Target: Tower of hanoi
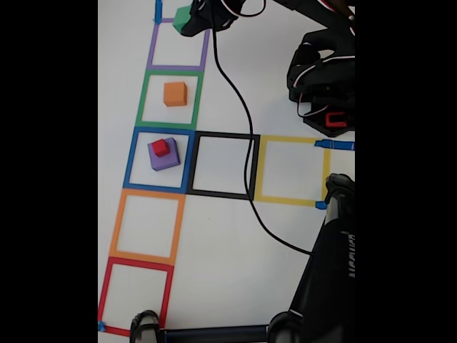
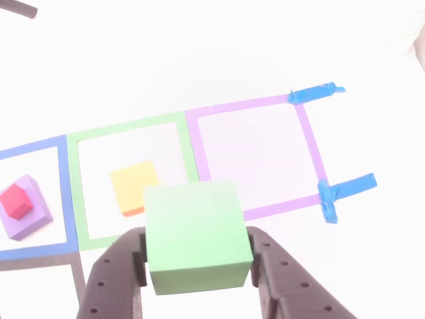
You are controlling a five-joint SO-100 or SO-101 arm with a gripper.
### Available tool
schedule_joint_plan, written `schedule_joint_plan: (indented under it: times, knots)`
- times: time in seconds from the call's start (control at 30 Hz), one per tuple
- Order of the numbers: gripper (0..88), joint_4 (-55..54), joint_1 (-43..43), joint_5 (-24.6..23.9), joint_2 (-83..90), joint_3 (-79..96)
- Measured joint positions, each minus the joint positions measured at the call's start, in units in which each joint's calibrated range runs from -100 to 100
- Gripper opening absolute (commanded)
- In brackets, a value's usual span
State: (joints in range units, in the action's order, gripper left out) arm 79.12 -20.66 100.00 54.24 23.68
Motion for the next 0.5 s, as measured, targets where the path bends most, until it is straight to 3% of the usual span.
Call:
schedule_joint_plan:
  times: [0.2, 0.5]
  knots:
    - [1.1, 15.2, 0.0, 0.0, -4.9, -20.9]
    - [1.1, 16.0, -2.5, 0.0, -3.7, -17.8]
